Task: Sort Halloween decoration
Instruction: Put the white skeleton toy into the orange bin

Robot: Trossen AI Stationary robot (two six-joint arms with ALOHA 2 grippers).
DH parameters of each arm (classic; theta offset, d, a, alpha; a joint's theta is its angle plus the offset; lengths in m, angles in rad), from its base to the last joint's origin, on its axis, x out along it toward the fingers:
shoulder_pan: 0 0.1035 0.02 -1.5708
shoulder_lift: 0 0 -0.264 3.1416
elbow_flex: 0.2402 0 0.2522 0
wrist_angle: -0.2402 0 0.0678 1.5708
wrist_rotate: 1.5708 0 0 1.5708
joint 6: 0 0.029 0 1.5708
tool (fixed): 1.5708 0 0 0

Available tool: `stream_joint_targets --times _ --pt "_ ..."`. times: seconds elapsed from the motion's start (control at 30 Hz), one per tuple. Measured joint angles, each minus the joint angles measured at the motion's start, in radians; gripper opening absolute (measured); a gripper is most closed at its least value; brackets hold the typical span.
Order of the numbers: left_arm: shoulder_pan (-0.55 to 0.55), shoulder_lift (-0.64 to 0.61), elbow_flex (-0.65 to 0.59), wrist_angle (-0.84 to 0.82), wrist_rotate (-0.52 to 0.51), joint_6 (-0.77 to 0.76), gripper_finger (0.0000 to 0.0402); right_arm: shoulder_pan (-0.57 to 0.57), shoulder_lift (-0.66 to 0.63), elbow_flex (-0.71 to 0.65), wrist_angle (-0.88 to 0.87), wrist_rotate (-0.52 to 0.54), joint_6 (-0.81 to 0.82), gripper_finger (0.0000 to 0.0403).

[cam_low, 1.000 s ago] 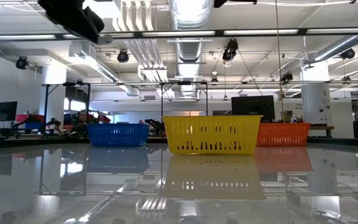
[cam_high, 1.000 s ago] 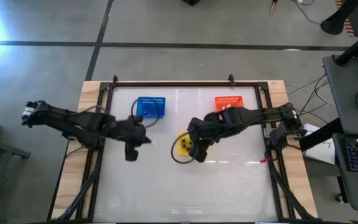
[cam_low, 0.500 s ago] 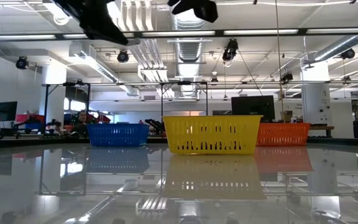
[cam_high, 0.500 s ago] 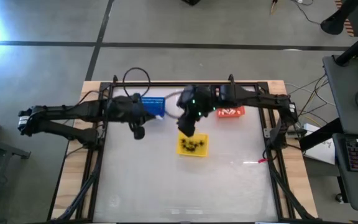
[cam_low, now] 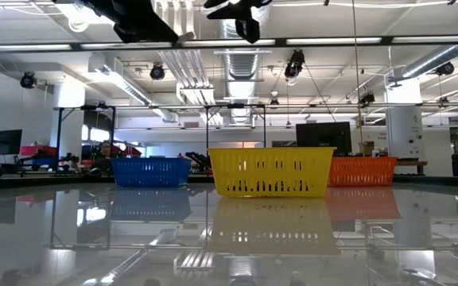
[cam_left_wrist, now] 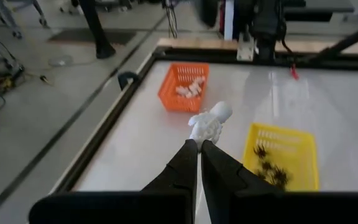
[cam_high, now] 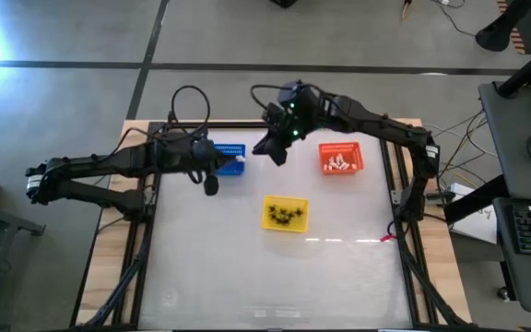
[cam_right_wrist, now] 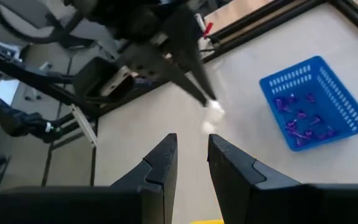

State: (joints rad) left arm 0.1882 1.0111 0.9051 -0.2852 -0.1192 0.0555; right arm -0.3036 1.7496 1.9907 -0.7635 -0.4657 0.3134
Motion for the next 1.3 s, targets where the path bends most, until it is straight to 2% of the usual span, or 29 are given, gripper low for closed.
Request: stream_joint_targets --times 0.17,0.47,1.3 --pt "0.012 0.000 0.000 0.067 0.000 0.012 0.0000 -0.043 0.008 -0.012 0.007 -0.018 -0.018 0.0082" --pt "0.020 0.000 0.000 0.100 0.000 0.030 0.0000 -0.062 0.062 -0.013 0.060 -0.143 -0.010 0.0082" --pt "0.031 0.002 0.000 0.108 0.032 0.061 0.0000 -0.064 0.074 -0.027 0.136 -0.138 0.054 0.0082"
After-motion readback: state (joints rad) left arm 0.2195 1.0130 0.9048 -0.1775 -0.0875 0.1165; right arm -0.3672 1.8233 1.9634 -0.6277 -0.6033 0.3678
